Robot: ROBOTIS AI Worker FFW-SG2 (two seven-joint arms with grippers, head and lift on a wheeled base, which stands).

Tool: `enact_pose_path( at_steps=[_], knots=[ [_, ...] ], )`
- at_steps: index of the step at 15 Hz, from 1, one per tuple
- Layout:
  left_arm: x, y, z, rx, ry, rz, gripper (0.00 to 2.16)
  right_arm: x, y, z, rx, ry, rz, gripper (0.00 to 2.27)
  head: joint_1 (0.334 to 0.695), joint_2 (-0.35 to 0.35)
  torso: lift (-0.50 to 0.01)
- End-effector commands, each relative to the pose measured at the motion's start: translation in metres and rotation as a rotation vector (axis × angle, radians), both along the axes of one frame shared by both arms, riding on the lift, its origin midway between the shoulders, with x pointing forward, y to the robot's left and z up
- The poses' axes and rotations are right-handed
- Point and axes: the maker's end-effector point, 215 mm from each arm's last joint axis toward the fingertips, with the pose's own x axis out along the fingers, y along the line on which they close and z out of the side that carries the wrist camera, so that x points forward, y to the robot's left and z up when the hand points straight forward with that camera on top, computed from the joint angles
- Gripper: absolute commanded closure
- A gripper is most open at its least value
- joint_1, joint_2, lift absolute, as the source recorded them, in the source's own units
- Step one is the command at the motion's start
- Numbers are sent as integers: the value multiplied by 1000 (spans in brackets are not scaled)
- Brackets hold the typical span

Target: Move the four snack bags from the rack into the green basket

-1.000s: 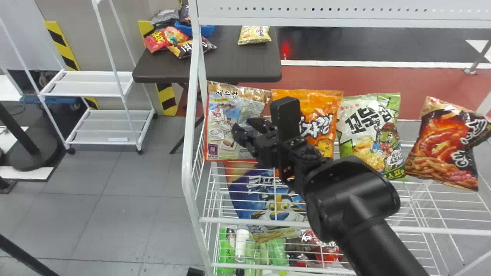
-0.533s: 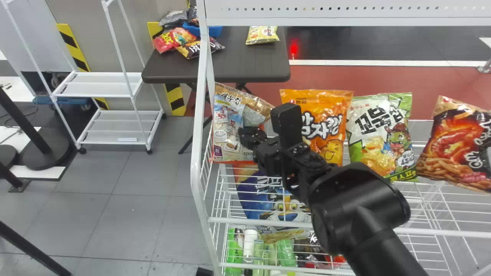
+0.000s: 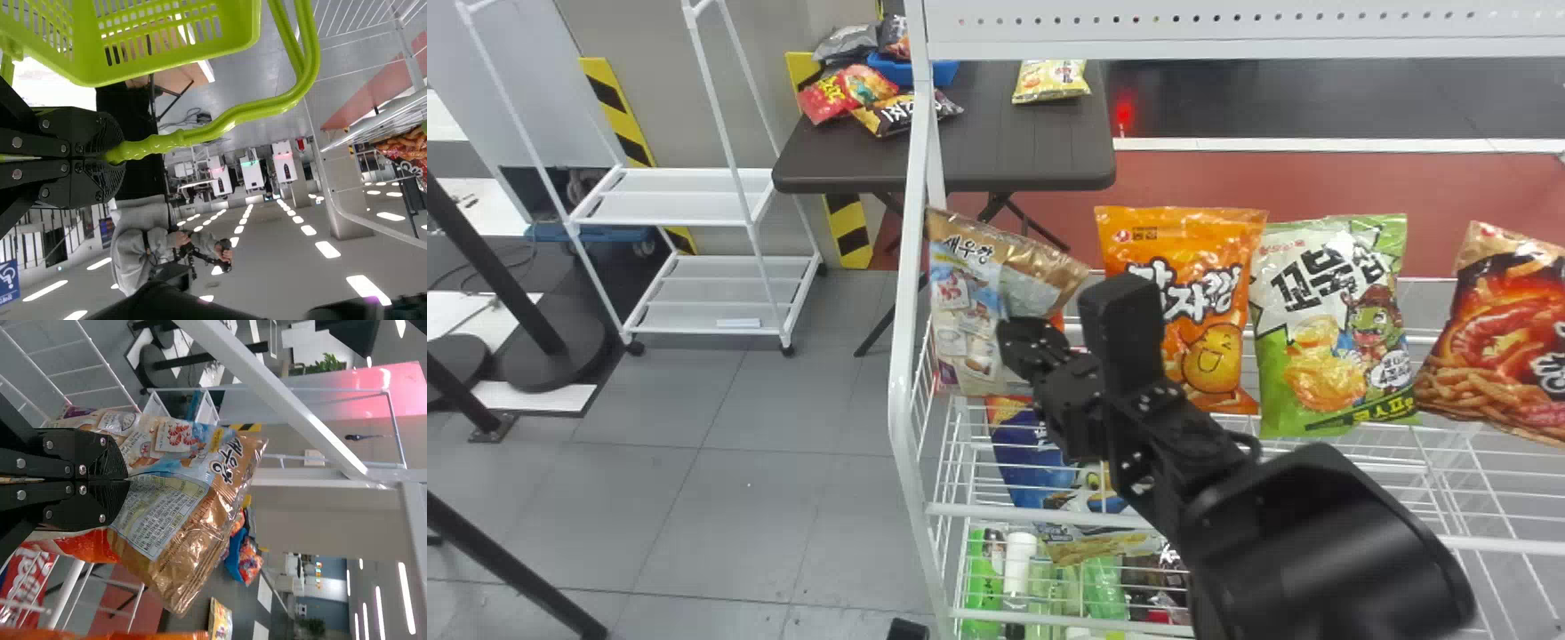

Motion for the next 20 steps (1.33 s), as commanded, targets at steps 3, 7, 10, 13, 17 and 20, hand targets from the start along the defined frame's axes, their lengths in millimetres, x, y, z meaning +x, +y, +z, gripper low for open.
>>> enact_pose_path(
  at_steps=[3, 7, 10, 13, 17, 20],
  knots=[
    [9, 10, 1, 4, -7, 33, 2054, -70, -81, 44, 21, -29, -104, 2108, 695, -1, 0],
    [15, 15, 2, 8, -19, 51, 2054, -150, -153, 41, -70, 31, -195, 2108, 695, -151, 0],
    [13, 26, -1, 15, -11, 90, 2054, -193, -179, 1, -142, 141, -222, 2108, 695, -245, 0],
    [9, 27, -2, 19, -19, 107, 2054, -235, -190, -49, -165, 320, -198, 2108, 695, -307, 0],
    [9, 25, -2, 19, -20, 109, 2054, -286, -185, -114, -151, 523, -166, 2108, 695, -350, 0],
    [7, 25, -1, 17, -19, 108, 2054, -314, -162, -154, -116, 626, -109, 2108, 695, -350, 0]
  ],
)
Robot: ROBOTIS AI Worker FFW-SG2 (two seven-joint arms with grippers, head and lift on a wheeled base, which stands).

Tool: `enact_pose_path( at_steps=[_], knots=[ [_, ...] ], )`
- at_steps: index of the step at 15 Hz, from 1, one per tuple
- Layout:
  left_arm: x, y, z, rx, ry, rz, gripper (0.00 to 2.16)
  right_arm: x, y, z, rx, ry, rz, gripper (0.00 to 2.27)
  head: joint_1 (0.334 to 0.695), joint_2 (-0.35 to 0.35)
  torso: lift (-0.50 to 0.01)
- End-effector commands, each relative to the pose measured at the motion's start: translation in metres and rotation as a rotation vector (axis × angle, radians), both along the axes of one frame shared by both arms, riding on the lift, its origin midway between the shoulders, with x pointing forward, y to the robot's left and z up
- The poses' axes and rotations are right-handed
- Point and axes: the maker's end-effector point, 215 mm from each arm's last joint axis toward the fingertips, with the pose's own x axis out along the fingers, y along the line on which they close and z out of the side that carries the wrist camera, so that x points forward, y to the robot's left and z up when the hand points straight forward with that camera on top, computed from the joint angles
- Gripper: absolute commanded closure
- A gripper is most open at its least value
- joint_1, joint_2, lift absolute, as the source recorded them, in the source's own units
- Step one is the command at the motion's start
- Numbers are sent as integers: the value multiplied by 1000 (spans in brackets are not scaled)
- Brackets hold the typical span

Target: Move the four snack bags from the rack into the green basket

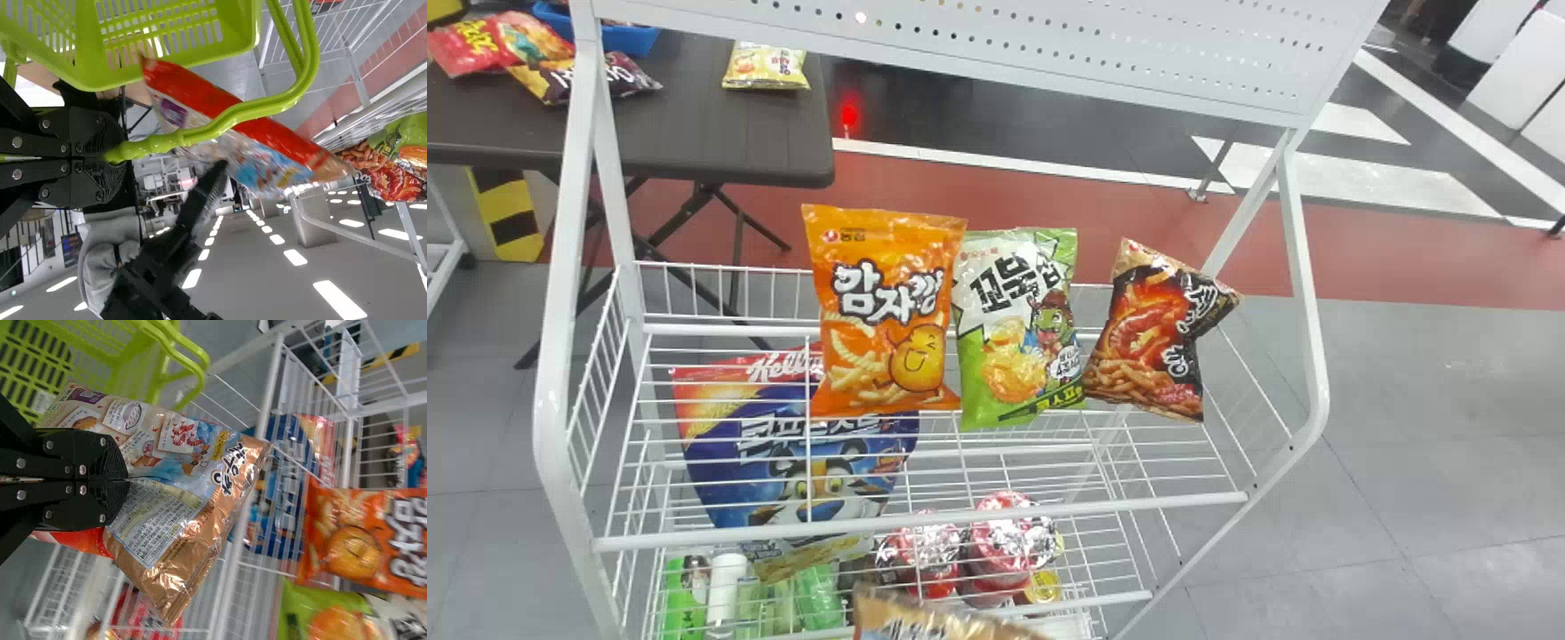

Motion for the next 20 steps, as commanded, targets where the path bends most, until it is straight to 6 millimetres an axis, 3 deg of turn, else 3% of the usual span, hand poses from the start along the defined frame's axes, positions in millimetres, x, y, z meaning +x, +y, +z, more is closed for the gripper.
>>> enact_pose_path(
  at_steps=[1, 7, 8, 9, 10, 11, 15, 16, 18, 20],
  knots=[
    [-2, -1, 1, -1, 0, -2, 2054, -22, 21, -29, 37, 74, 33, 2108, 695, -350, 0],
    [-6, -5, 4, -5, -3, -13, 2054, -45, 50, -75, 96, 193, 68, 2091, 695, -310, 0],
    [-7, -5, 4, -3, -4, -13, 2054, -52, 49, -80, 88, 223, 72, 1899, 695, -303, 0],
    [-9, -5, 4, -3, -3, -13, 2054, -52, 49, -79, 87, 223, 71, 1308, 695, -300, 0],
    [-9, -5, 4, -3, -3, -13, 2054, -50, 46, -77, 82, 214, 69, 275, 695, -304, 0],
    [-8, -4, 4, -1, -3, -12, 2054, -46, 42, -74, 79, 202, 62, -1, 695, -308, 0],
    [-10, -6, 4, -3, -3, -16, 2054, -11, 36, -48, 97, 87, 52, 46, 695, -328, 0],
    [-10, -6, 4, -4, -3, -17, 2054, 6, 34, -34, 106, 17, 45, 43, 695, -323, 0],
    [-10, -6, 4, -1, -3, -17, 2054, 59, 24, 16, 130, -209, 4, 46, 695, -313, 0],
    [-13, -12, 2, 6, -3, -31, 2054, 106, 19, 54, 143, -356, -31, 46, 695, -294, 0]
  ],
)
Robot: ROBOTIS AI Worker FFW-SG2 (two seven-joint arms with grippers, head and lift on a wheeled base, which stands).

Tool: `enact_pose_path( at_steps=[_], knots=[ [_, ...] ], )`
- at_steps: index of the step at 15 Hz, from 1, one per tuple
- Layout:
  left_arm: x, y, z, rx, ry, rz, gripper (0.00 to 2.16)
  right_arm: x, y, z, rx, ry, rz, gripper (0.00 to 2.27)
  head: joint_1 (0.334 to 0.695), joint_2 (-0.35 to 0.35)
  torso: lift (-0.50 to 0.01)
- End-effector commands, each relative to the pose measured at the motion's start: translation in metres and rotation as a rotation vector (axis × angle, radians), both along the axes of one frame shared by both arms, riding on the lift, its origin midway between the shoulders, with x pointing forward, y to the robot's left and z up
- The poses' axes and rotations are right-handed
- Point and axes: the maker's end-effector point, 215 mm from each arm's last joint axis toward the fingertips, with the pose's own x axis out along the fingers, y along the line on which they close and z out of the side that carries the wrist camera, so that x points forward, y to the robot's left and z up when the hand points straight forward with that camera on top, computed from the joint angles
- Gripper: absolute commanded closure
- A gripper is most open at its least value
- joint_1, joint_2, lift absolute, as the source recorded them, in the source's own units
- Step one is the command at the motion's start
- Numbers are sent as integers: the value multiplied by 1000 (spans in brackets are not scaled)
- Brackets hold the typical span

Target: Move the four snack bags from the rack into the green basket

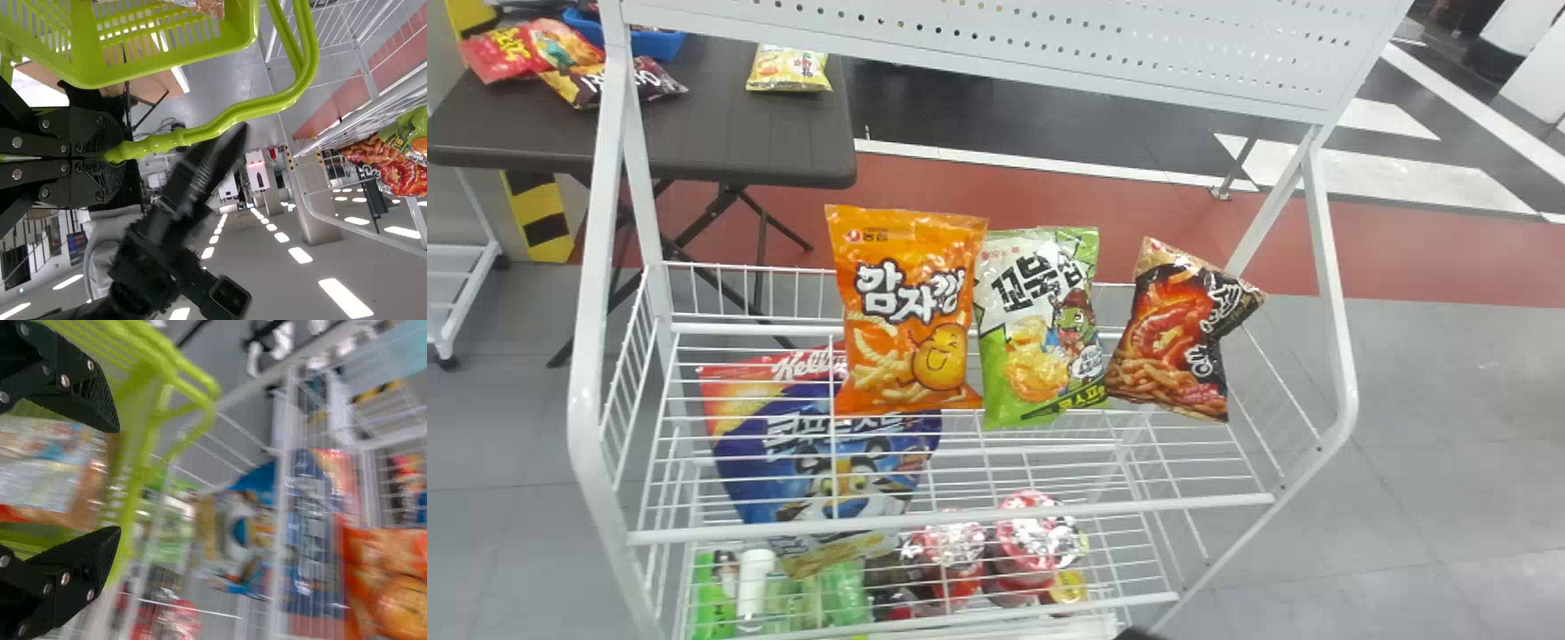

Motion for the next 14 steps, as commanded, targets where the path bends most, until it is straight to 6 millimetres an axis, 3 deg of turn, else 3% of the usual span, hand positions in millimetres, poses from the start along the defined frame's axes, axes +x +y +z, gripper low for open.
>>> enact_pose_path(
  at_steps=[1, 3, 5, 8, 11, 14],
  knots=[
    [-4, -6, -1, 5, -3, -17, 2054, 56, -4, 48, 19, -178, -42, 46, 695, -291, 0],
    [-8, -13, -5, 19, 2, -34, 2054, 104, 0, 75, -22, -298, -101, 70, 695, -285, 0],
    [-9, -15, -6, 24, -1, -42, 2054, 143, 14, 80, -109, -365, -147, 70, 695, -280, 0],
    [-7, -16, -7, 28, -4, -47, 2054, 194, 24, 70, -161, -368, -203, 63, 695, -236, 0],
    [-5, -15, -7, 27, -6, -45, 2054, 238, 13, 69, -213, -380, -269, 70, 695, -194, 0],
    [-3, -13, -7, 28, -6, -40, 2051, 269, 8, 69, -238, -377, -289, 76, 695, -185, 0]
  ],
)
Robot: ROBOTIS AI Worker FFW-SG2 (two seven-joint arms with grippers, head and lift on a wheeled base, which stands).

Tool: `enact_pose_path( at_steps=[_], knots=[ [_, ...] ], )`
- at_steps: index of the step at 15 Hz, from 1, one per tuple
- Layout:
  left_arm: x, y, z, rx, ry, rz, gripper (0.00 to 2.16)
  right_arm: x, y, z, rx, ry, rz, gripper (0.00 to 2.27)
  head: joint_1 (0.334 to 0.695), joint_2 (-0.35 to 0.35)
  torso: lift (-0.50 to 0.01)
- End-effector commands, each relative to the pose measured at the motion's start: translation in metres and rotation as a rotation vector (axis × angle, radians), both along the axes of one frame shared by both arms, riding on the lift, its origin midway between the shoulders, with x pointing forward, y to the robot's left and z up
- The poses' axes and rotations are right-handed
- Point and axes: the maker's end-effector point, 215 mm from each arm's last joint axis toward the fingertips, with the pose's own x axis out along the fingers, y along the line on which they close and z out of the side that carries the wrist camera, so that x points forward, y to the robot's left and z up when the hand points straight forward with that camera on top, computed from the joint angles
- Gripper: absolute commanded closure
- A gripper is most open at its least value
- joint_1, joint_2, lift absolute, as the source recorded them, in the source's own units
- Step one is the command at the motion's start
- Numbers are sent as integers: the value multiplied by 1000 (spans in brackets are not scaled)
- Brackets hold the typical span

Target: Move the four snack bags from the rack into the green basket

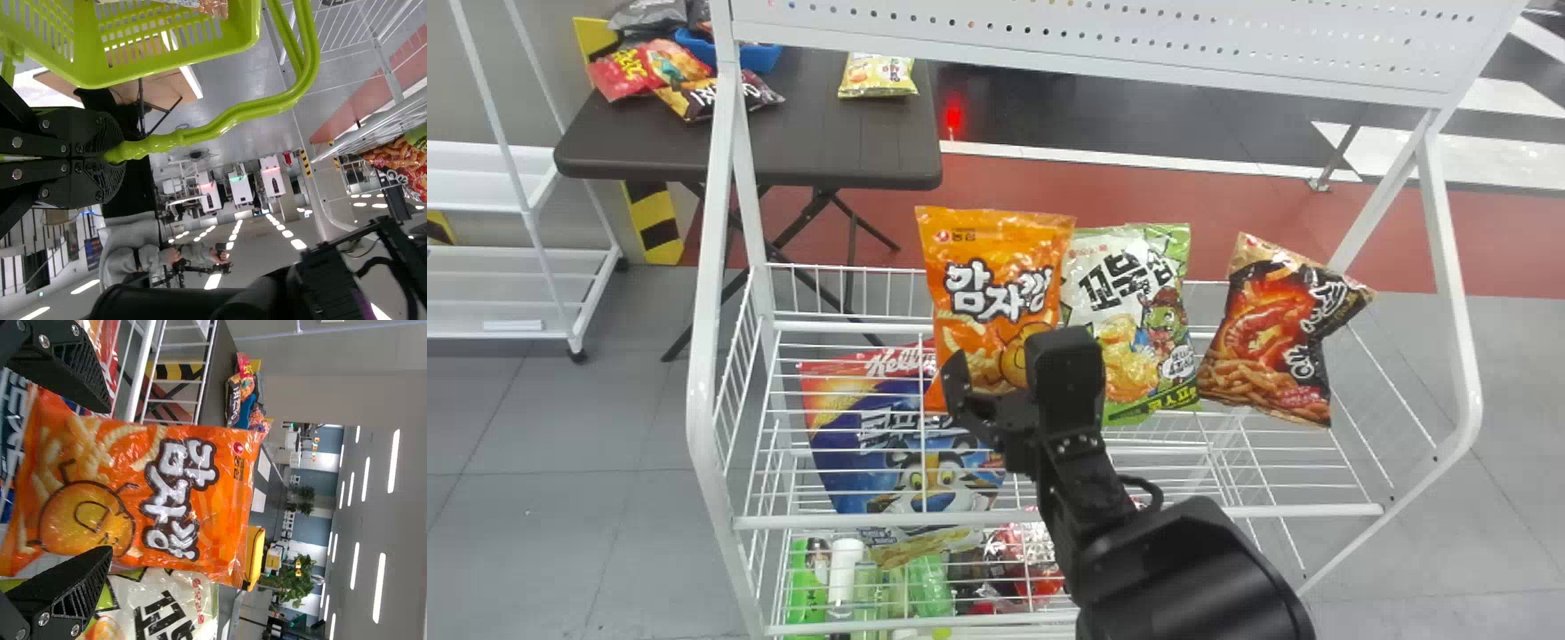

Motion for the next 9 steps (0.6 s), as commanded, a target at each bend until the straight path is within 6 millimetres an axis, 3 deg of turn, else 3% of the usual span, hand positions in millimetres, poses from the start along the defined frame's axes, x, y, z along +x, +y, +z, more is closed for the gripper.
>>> enact_pose_path(
  at_steps=[1, 3, 5, 6, 8, 9],
  knots=[
    [2, 0, 0, 1, -1, 2, 2054, 21, -2, 0, -10, 5, -26, 76, 695, -184, 0],
    [2, 1, -2, 3, 2, 4, 2051, 35, -6, -9, -24, 25, -40, 90, 695, -185, 0],
    [4, 3, -3, 4, -1, 8, 2054, 47, -6, -19, -26, 57, -30, 336, 695, -182, 0],
    [4, 3, -3, 5, 2, 8, 2051, 50, -7, -19, -29, 57, -26, 596, 695, -179, 0],
    [6, 3, -4, 5, 2, 9, 2054, 48, -3, -22, -21, 67, -4, 1828, 695, -174, 0],
    [7, 3, -4, 5, 1, 9, 2054, 44, 1, -24, -19, 70, 15, 2003, 695, -172, 0]
  ],
)
